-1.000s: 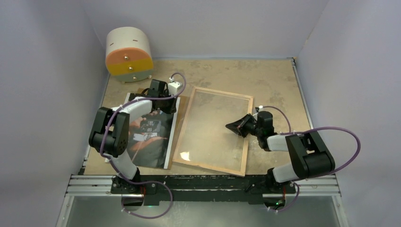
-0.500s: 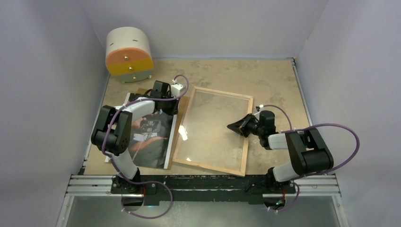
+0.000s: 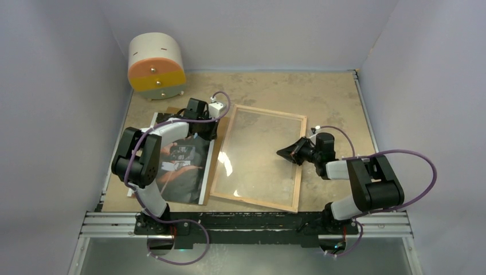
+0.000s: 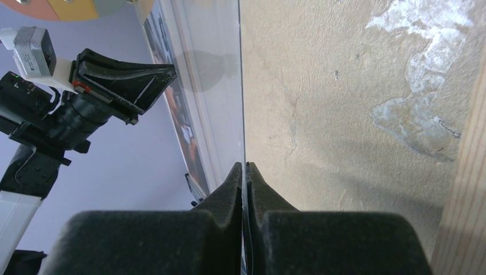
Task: Put the photo into the frame
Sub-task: Place the photo frame item in the photo frame.
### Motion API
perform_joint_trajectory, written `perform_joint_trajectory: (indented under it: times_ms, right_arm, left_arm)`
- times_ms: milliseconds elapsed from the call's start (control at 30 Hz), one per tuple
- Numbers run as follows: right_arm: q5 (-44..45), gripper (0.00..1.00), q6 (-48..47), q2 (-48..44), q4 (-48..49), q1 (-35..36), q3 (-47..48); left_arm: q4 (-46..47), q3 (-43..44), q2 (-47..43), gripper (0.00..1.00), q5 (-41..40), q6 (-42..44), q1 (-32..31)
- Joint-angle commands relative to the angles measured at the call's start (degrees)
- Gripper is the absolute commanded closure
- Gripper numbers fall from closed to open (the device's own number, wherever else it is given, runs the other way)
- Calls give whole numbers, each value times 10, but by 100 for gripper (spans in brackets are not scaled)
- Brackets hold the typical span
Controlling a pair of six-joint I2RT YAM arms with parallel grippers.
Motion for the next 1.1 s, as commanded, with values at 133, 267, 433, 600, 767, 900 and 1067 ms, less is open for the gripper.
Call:
perform_joint_trajectory:
  times_ms: [133,267,433,600,767,900,1067]
  right_arm:
    - [-3,100,-30,-12,-22,-12,26]
    - [-3,100,-35,-21,-26,-14,26]
    - [-2,100,-49,-38,-47,-15,32]
    - [0,100,-60,-48,-61,-17,38]
    - [-2,100,-60,-42,-59,-19,40]
    - [-2,100,-62,-43,-59,-21,41]
    - [2,100,-71,-51,-73,-24,44]
  left_arm:
    - [11,-2,2,100,9,15,-5]
    - [11,-3,2,100,14,16,-7]
    - [10,-7,1,100,20,19,-10]
    - [9,-10,1,100,24,20,-13]
    - [8,-12,4,100,25,22,-16]
    - [8,-12,6,100,27,24,-18]
    - [7,-12,9,100,28,26,-21]
